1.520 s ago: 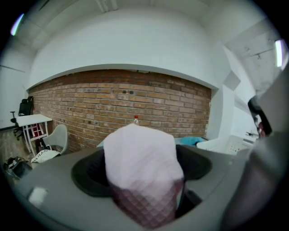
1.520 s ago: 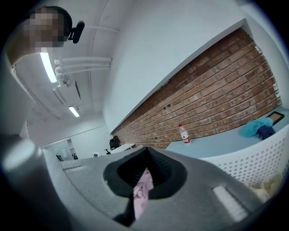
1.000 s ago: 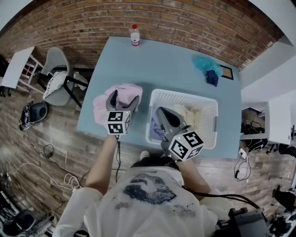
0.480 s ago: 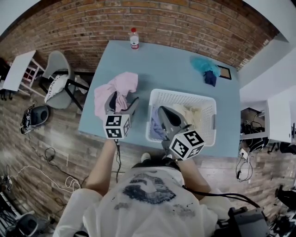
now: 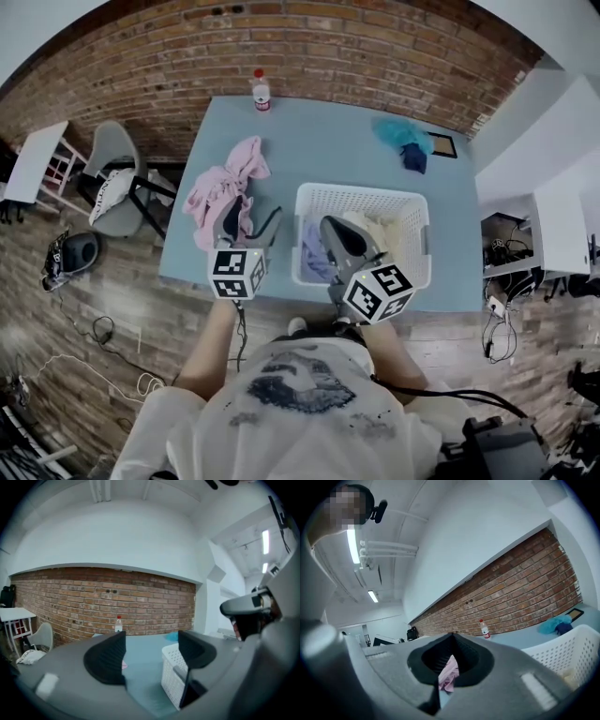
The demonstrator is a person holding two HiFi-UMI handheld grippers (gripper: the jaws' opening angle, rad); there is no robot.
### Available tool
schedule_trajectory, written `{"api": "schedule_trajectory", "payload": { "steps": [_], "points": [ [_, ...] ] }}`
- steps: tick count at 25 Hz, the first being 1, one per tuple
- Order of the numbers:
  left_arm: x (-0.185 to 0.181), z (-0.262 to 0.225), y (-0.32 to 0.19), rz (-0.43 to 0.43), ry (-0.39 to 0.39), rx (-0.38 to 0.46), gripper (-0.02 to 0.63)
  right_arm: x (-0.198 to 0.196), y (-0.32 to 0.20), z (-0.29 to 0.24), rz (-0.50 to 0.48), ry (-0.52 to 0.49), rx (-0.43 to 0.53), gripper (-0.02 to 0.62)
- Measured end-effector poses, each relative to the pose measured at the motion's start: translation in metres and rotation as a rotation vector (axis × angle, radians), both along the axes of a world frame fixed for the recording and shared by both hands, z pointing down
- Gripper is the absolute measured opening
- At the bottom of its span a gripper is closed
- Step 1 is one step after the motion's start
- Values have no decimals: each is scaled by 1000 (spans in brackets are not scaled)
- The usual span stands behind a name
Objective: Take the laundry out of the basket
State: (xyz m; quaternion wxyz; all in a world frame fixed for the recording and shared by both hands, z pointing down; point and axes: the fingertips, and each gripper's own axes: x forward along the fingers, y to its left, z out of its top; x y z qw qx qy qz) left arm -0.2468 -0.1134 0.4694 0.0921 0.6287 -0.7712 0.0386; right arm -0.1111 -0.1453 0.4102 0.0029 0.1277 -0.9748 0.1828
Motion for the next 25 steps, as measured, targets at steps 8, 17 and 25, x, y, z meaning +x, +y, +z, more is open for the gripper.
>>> {"api": "schedule_trajectory", "payload": {
  "steps": [8, 17, 25],
  "points": [
    [23, -28, 3, 45, -13, 45, 226, 15, -5, -14, 62, -8, 49, -3],
    [46, -51, 3, 45, -84, 87, 56, 38, -19, -24, 129, 2, 98, -3],
    [58, -52, -10, 74, -66, 82, -8, 51, -29, -25, 151, 12, 96, -3]
  ]
}}
